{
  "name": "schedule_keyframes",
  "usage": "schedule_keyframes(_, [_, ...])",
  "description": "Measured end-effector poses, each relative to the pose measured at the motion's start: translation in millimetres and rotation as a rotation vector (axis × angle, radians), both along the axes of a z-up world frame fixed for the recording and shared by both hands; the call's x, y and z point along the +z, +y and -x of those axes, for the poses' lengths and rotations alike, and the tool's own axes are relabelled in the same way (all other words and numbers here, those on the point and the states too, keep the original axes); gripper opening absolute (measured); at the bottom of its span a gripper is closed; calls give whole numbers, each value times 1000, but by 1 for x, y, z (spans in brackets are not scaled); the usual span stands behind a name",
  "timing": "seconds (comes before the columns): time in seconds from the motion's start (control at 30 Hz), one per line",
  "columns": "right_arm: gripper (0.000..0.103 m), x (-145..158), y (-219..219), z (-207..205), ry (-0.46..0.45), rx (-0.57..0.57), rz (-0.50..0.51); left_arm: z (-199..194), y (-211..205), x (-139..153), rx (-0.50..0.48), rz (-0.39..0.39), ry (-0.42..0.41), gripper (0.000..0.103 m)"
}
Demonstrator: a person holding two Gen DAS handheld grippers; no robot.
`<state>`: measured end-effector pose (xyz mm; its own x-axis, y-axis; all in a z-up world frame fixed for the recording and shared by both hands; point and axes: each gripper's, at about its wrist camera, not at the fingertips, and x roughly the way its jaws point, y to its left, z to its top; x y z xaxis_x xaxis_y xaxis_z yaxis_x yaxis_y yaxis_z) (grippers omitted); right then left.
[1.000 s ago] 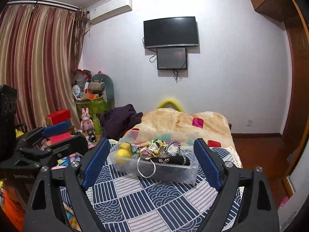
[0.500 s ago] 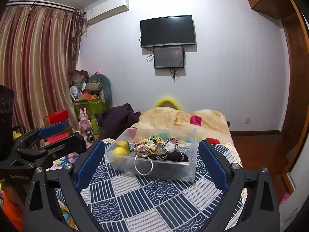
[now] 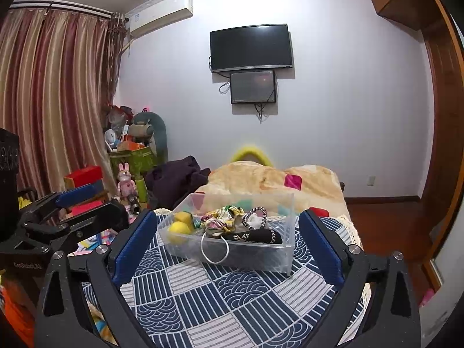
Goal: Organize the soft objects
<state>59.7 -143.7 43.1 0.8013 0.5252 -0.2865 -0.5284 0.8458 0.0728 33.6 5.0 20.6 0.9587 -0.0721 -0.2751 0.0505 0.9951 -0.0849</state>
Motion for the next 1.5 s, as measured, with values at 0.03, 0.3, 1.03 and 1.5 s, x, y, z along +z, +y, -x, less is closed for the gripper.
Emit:
schedule_keyframes(0.03, [98, 1, 0, 0, 0, -1, 1, 0, 0, 0, 1, 0, 0, 103])
schedule_keyframes(0.3, [103, 3, -1, 2, -7, -6, -3, 1, 0, 1, 6, 0, -8, 103])
schedule_keyframes(1.03, [103, 2, 0, 1, 0, 3, -2, 2, -1, 1, 3, 3, -9, 103])
schedule_keyframes(1.5, [103, 1, 2, 1, 7, 0, -2, 0, 2, -1, 2, 20, 3, 103])
